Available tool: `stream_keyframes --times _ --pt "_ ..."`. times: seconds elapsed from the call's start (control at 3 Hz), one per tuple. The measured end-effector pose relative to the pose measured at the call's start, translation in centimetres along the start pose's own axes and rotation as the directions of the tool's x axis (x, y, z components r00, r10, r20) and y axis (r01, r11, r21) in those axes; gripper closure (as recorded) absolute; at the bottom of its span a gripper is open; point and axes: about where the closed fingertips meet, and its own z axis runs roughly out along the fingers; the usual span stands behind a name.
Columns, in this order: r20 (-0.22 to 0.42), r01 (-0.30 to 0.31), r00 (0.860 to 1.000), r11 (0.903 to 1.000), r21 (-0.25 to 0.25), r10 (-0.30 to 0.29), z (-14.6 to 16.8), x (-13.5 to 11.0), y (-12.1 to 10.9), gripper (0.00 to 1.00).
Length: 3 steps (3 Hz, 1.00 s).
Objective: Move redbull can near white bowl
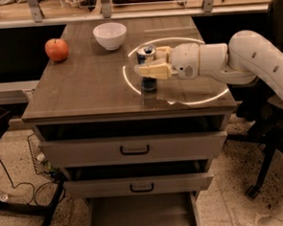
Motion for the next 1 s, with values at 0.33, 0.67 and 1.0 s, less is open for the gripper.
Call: stream_keyframes --times 0.33,0.67,1.0 --pt "0.001 0.000 1.000 1.0000 -0.005 0.000 0.26 -0.06 0.11 0.91" --pt "0.001 0.001 1.000 1.0000 -0.008 -0.001 0.45 -0.11 0.19 1.00" --pt "-0.002 0.002 1.000 1.0000 0.006 -0.002 0.48 -0.99 -0.30 1.00"
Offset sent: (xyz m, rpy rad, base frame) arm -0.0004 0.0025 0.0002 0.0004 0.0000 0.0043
